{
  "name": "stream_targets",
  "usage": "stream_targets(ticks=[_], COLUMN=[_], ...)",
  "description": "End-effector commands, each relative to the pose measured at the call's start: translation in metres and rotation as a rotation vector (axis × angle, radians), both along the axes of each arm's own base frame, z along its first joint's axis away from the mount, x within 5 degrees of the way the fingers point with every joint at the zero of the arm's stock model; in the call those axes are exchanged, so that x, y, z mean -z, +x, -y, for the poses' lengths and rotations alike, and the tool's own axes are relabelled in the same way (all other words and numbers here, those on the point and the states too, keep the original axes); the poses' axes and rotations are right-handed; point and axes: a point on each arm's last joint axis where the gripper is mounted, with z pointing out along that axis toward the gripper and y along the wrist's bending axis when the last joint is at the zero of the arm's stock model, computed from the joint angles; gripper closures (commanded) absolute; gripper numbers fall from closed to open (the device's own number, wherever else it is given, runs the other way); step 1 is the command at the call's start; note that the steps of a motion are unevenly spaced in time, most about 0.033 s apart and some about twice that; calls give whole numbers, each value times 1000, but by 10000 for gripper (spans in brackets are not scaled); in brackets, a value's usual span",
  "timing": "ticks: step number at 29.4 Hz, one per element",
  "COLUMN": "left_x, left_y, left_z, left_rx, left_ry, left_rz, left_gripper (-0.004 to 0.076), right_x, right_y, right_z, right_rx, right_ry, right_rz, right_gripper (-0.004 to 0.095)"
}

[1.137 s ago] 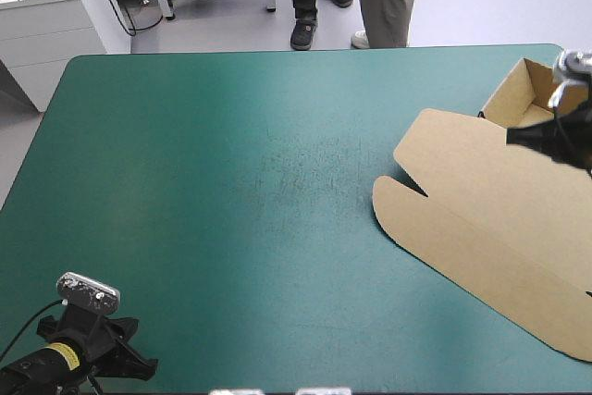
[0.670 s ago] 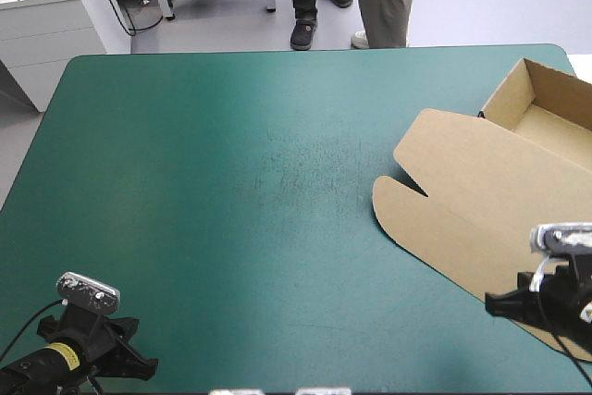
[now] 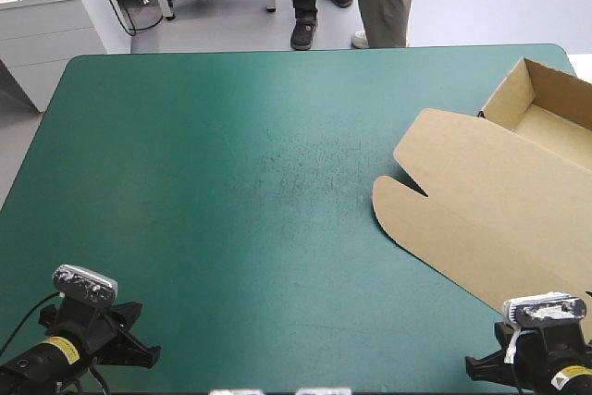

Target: Fold the box

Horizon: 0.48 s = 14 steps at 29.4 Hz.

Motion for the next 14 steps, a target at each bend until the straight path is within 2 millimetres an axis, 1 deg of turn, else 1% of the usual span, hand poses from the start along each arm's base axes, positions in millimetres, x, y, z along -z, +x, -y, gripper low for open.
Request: stream_targets(ticks=[1, 4, 14], left_x=[-14, -14, -14], left_y=[4, 4, 4], left_z=[4, 4, 5], left_rx=[5, 5, 3], left_ry=[-62, -65, -71], left_rz=[71, 70, 70], left_gripper=[732, 732, 732], right_x=[-10, -6, -7], right_y=[8, 12, 12], right_z=[-3, -3, -3], right_rx=[-11, -1, -2], right_ry=[45, 61, 61], right_rz=[106, 129, 129], right_gripper=[908, 908, 908])
